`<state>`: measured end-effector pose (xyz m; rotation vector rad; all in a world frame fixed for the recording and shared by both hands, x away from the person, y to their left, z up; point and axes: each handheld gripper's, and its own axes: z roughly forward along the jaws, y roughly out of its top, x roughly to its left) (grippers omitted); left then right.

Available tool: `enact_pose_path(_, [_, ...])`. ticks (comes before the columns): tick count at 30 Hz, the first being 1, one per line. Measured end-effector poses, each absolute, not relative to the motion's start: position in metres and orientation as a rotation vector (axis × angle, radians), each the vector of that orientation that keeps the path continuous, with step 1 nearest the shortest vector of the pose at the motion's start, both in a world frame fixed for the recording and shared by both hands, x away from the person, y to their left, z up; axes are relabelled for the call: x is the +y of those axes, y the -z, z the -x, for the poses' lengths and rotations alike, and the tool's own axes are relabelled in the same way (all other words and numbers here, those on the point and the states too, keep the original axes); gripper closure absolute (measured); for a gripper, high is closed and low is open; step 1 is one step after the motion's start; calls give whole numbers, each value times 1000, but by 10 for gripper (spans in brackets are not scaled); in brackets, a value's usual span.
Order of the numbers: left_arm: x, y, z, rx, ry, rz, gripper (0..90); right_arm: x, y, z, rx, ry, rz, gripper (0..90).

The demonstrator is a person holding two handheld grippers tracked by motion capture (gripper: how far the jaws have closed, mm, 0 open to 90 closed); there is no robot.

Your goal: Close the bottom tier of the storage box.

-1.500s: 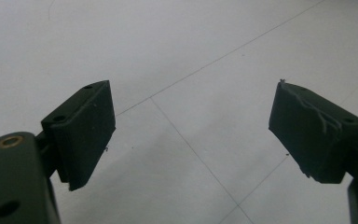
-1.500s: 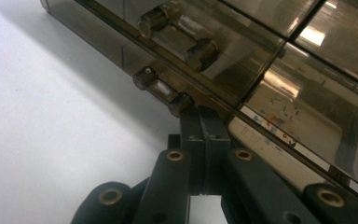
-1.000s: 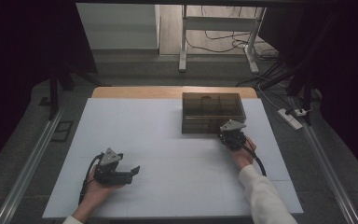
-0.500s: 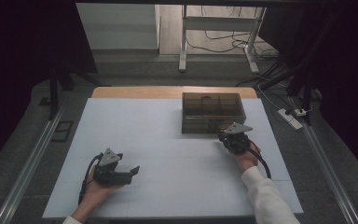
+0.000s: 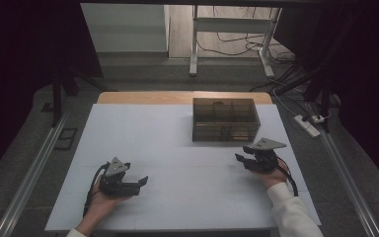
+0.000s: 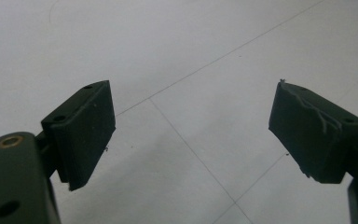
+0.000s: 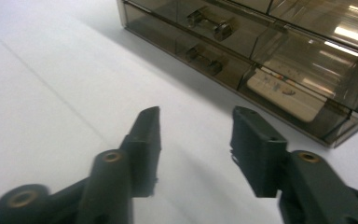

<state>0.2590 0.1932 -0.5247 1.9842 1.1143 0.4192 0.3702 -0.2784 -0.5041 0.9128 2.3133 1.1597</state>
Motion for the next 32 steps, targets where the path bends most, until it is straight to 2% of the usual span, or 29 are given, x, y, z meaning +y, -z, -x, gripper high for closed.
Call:
enact_pose_path(6, [193,524,-258,1109,-420,-1984,146,-292,503,-353,2284,-1210,-882,380])
enact_pose_path(12, [192,524,-258,1104,-418,-1987,146,-306,504,-333,2276,-1256,-864,340])
enact_pose_path(32, [191,525,-259,1108,-416,-1989,144,-309,504,-313,2293,-1297,-811,313])
